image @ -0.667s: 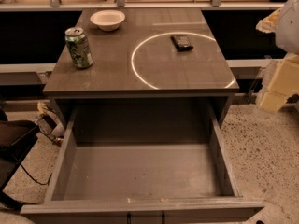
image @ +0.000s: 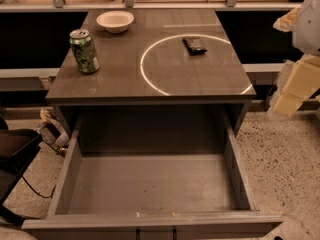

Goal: Place rxbar chocolate into top drawer

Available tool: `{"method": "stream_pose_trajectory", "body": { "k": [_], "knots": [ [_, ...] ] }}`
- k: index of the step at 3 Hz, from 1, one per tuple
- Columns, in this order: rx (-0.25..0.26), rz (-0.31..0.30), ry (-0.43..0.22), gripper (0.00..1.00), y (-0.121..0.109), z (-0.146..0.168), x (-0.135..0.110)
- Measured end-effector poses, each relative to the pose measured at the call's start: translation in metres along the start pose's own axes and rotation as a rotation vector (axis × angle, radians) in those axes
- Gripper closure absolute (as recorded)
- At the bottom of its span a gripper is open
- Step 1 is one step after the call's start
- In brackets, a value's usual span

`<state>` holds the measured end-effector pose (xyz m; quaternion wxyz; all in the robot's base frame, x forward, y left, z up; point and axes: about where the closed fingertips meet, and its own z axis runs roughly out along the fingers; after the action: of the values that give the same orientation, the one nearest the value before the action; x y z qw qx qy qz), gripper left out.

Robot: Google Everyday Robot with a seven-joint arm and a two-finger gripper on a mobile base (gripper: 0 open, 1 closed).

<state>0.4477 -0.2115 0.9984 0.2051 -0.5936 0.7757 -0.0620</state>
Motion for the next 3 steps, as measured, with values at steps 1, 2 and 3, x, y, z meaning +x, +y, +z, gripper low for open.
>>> {"method": "stream_pose_trajectory", "body": {
  "k": [1,2,3],
  "knots": [
    [0.074,0.077,-0.043,0.00,-0.029,0.009,0.002],
    [0.171,0.305,-0.129,0.00,-0.070,0.033,0.016],
    [0.264,0.511,-0.206,0.00,-0.106,0.054,0.031]
  ]
}}
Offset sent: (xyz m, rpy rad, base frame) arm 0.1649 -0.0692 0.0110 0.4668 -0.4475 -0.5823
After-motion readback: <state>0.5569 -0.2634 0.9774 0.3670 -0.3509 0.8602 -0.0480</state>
